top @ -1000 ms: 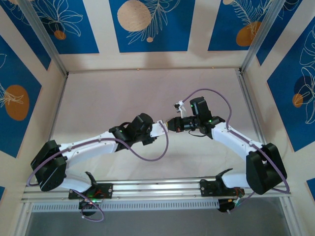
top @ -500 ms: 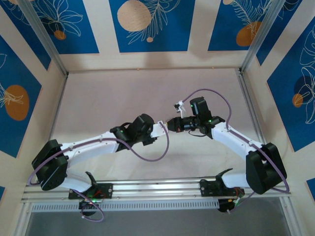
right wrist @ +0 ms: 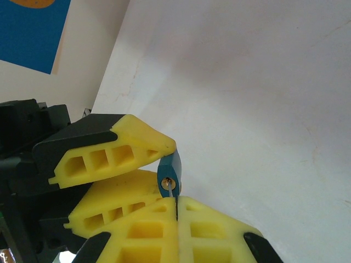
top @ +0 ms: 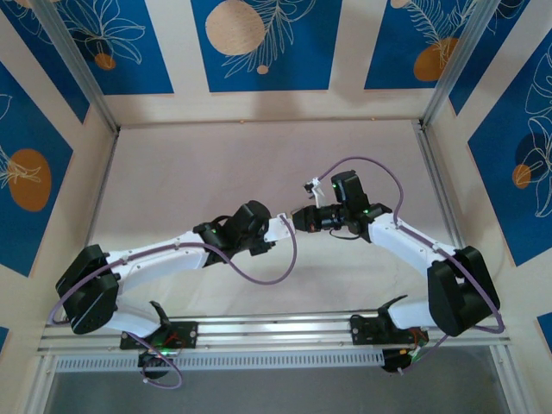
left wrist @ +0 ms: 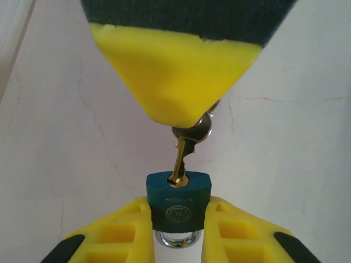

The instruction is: Unlock with the key

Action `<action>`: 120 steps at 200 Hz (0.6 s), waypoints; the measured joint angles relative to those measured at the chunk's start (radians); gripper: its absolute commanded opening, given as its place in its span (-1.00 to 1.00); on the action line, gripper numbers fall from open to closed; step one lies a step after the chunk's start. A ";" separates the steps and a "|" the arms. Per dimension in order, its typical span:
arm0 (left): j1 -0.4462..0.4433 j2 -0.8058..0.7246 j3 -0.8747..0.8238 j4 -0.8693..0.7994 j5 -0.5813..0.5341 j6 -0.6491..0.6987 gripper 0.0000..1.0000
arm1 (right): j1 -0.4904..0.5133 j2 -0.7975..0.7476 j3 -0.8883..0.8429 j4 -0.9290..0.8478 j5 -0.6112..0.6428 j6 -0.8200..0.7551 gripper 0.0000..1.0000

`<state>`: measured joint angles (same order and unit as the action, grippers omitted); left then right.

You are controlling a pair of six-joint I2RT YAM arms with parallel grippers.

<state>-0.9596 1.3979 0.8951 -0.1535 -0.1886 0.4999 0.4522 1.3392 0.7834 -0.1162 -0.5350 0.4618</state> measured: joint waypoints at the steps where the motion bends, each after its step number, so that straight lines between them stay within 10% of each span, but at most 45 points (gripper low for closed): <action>1: 0.000 0.000 0.000 0.000 0.000 0.000 -0.60 | 0.000 0.000 0.000 0.000 0.000 0.000 -1.00; 120: -0.019 0.023 -0.001 -0.009 -0.034 0.008 -0.63 | 0.018 0.039 0.000 0.026 -0.005 0.030 -1.00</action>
<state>-0.9787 1.4212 0.8944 -0.1623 -0.2222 0.5079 0.4698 1.3785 0.7834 -0.0906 -0.5404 0.4919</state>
